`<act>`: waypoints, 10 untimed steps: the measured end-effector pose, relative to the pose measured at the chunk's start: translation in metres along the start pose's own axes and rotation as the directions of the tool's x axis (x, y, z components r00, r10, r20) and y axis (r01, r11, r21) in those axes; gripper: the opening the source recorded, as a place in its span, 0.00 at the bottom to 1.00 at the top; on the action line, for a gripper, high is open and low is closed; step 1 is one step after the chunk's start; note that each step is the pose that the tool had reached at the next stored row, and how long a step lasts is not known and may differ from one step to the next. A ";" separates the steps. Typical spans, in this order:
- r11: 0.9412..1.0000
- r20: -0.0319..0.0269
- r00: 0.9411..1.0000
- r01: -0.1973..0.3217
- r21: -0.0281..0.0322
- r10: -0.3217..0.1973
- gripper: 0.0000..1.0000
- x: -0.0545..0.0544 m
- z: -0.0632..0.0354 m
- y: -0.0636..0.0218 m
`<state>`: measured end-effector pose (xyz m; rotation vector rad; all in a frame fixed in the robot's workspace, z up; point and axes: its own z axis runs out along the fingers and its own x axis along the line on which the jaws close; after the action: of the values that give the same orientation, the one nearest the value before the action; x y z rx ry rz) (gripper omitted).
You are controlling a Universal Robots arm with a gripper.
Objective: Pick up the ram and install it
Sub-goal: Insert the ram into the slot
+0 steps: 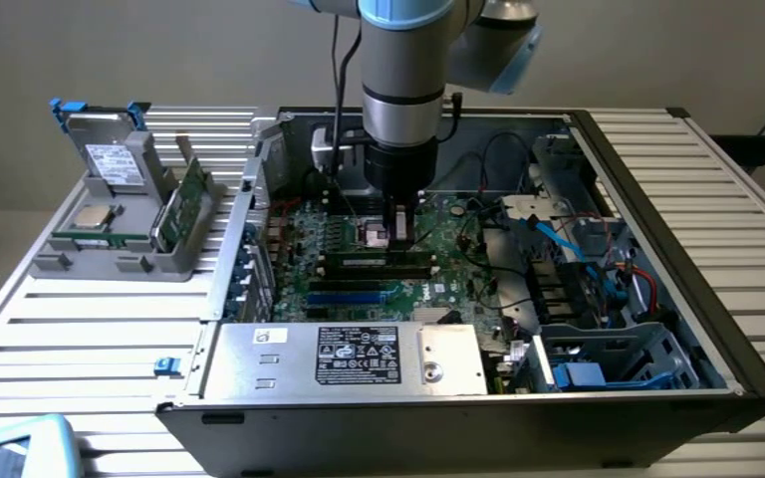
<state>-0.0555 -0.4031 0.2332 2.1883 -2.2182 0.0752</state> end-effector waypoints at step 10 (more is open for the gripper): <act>1.000 0.000 1.000 0.000 0.000 0.000 0.13 0.000 0.0016 0.0008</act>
<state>-0.0563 -0.4032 0.2316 2.1882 -2.2181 0.0752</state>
